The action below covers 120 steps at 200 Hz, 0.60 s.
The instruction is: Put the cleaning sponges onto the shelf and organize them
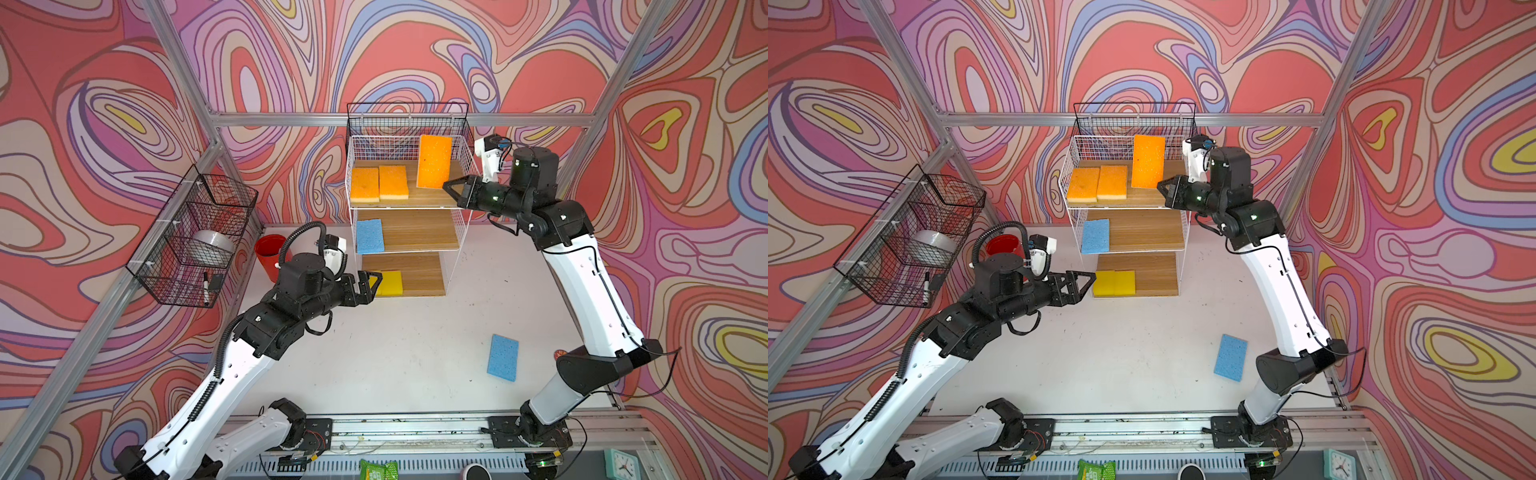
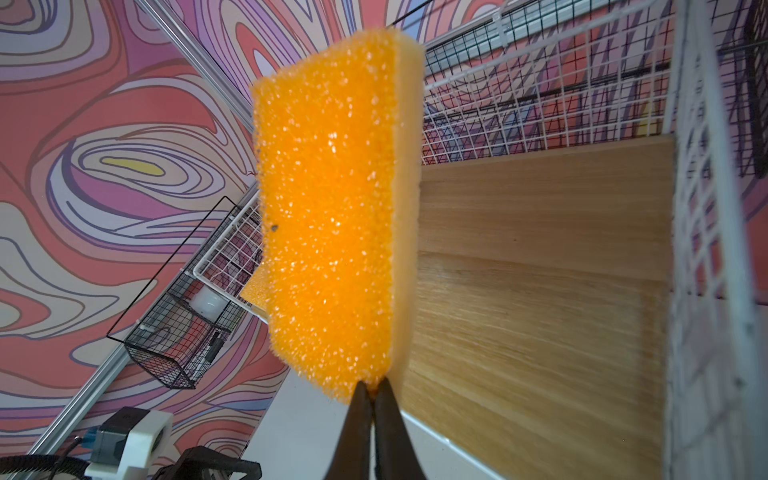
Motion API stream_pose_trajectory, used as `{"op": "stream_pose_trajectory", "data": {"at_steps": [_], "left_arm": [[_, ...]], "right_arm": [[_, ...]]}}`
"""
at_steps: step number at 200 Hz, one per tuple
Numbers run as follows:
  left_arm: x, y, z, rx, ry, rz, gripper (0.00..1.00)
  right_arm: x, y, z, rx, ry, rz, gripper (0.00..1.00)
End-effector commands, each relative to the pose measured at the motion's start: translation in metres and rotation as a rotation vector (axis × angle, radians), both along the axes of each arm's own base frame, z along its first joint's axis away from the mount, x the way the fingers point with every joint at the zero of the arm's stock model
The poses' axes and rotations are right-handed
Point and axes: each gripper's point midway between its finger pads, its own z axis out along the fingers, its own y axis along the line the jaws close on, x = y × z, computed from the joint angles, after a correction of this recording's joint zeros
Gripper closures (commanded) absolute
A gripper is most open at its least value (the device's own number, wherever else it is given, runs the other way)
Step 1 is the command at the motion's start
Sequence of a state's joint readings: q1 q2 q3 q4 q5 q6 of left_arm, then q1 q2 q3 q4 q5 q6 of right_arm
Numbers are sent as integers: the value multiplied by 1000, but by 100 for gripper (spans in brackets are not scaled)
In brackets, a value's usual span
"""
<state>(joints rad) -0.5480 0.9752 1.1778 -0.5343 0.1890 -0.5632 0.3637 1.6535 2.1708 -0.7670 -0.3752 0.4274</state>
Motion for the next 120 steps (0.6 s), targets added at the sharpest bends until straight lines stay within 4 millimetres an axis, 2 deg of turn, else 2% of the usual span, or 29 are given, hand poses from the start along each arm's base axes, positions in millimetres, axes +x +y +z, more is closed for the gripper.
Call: {"op": "stream_pose_trajectory", "data": {"at_steps": [1,26,57,120], "left_arm": [[-3,2,6,-30,-14,1,7],[-4,2,7,-35,-14,0,7],[-4,2,6,-36,-14,1,7],[-7,5,7,-22,-22,0,7]], "right_arm": [[-10,1,4,-13,-13,13,100],[-12,6,-3,-41,2,0,100],[-12,23,-14,-92,25,-3,100],[-4,18,-13,-89,37,-68,100]]}}
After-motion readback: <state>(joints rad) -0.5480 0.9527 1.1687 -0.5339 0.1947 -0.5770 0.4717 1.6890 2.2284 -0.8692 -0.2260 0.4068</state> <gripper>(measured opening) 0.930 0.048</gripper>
